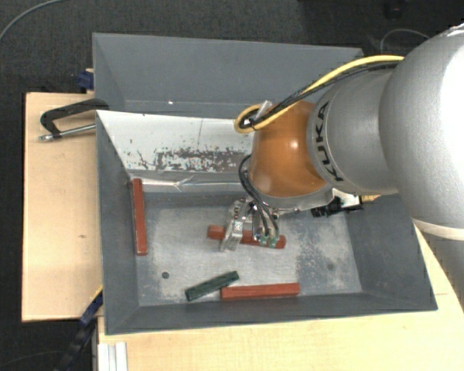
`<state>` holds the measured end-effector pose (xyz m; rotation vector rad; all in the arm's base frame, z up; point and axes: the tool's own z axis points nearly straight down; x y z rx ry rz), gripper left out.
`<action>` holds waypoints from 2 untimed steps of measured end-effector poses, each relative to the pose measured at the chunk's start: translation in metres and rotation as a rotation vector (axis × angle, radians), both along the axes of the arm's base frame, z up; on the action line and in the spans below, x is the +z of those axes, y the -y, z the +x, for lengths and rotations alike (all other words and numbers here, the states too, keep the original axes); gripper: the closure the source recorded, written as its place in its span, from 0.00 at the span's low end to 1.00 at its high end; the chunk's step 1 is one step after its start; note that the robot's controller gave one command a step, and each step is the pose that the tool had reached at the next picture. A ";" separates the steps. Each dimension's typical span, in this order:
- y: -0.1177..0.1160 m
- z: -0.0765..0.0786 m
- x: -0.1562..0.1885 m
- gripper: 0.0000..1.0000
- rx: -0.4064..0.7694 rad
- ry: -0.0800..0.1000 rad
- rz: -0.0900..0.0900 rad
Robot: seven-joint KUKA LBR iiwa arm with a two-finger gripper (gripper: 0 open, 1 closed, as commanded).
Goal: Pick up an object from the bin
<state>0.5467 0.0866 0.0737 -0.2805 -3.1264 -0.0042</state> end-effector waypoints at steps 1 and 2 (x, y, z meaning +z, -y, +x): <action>0.002 0.001 0.000 0.00 -0.002 0.002 -0.001; 0.002 0.001 0.000 1.00 -0.002 0.002 -0.001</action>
Offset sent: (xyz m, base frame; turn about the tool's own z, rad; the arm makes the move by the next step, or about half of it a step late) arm 0.0000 0.0000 0.0000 0.0000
